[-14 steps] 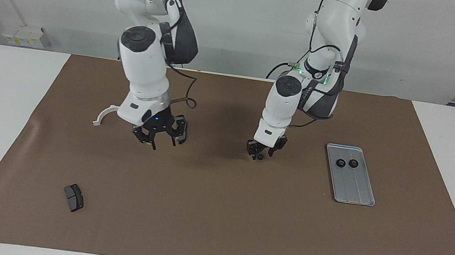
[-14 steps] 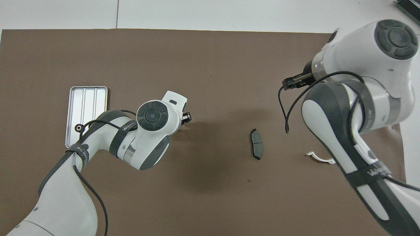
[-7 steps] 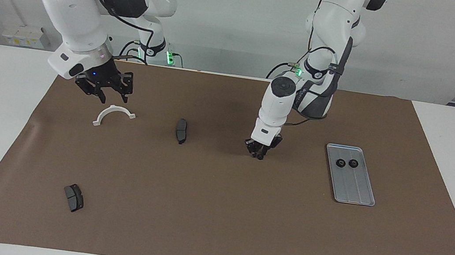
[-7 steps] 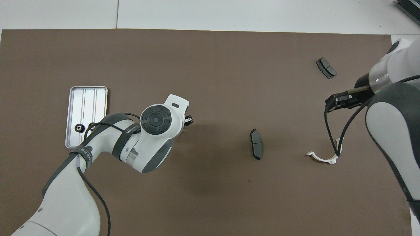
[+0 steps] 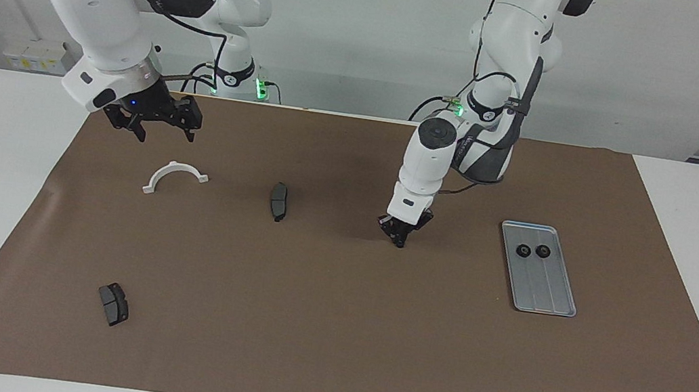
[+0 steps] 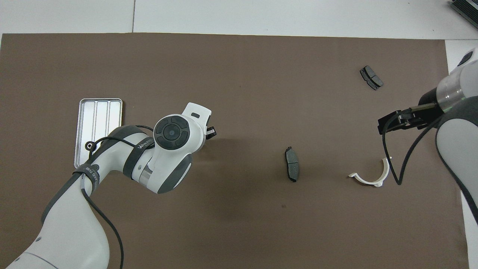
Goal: Pick bearing gear from pile to tray
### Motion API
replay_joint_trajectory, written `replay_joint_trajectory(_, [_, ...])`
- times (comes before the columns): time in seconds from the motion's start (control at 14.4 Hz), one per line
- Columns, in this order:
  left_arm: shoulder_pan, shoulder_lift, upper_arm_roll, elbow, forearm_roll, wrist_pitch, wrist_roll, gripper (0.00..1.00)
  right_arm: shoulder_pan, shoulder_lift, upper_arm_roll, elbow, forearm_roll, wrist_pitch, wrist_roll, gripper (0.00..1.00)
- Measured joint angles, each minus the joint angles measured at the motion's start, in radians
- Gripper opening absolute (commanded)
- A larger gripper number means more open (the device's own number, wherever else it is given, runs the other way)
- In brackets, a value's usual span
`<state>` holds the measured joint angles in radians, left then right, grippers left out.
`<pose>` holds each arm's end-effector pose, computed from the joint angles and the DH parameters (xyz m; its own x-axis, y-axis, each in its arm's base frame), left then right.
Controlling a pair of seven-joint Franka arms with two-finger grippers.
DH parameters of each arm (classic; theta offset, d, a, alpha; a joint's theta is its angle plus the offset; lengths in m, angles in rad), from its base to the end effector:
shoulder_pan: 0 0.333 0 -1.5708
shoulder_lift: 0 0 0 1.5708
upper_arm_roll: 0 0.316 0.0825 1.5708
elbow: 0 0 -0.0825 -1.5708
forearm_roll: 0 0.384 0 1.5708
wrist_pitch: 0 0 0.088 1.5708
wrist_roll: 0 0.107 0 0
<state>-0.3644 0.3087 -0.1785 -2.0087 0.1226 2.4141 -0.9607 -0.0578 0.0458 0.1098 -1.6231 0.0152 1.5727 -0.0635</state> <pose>0.5251 -0.3114 0.3136 0.9377 0.3361 0.0882 0.3316 -0.9414 0.0625 0.5636 0.0297 0.5746 0.9888 0.1153 -0.0943 0.1133 -0.9932 -0.0262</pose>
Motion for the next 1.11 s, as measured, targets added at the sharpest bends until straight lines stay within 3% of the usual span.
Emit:
replay_joint_trajectory(0.21, [0.070,-0.042,0.004,0.050,0.003,-0.087,0.109,0.00,-0.003,-0.036,-0.006,0.000,0.000,0.000,0.000,1.00])
replay_joint_trajectory(0.56, [0.290,-0.130,0.005,0.069,-0.053,-0.195,0.470,0.00,0.006,-0.080,-0.065,0.000,0.000,0.000,0.000,1.00])
replay_joint_trajectory(0.83, [0.435,-0.136,0.006,0.109,-0.125,-0.258,0.746,0.00,0.048,-0.111,-0.167,0.001,0.000,0.015,0.000,1.00])
replay_joint_trajectory(1.11, [0.518,-0.135,0.007,0.104,-0.132,-0.255,0.912,0.00,0.057,-0.114,-0.198,0.000,0.000,0.047,0.000,1.00])
